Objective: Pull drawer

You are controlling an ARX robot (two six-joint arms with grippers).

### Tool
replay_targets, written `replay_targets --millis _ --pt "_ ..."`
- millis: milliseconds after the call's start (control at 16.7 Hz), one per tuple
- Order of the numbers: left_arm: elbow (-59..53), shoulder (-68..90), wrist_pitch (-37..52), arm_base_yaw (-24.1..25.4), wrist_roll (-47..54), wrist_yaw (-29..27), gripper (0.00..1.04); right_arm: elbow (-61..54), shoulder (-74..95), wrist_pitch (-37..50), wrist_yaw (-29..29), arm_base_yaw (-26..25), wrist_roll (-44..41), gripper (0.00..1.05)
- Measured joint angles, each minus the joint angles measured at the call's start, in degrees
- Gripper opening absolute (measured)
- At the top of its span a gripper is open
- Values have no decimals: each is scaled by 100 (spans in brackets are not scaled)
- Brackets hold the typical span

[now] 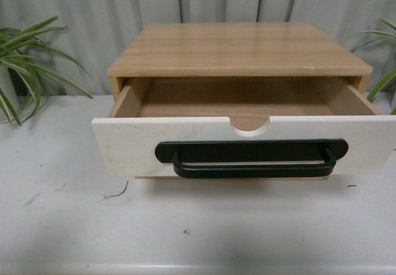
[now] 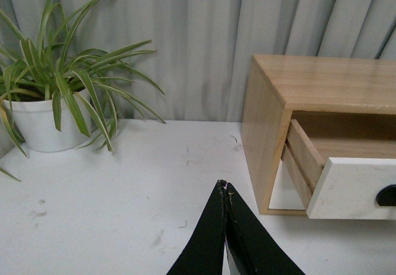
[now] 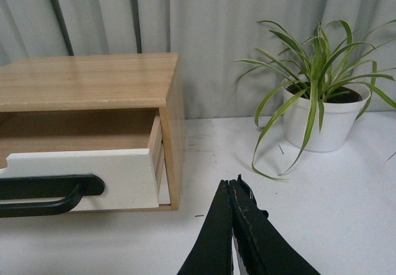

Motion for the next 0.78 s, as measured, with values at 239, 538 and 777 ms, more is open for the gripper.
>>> replay_targets --millis 239,538,777 --pt "17 -1010 -970 7 2 7 2 2 -931 -1025 4 -2 0 2" --pt "2 -1012 -1088 20 2 -2 2 2 -927 -960 0 0 -2 2" --pt "2 -1014 -1084 20 2 0 19 2 -927 -960 -2 0 -2 23"
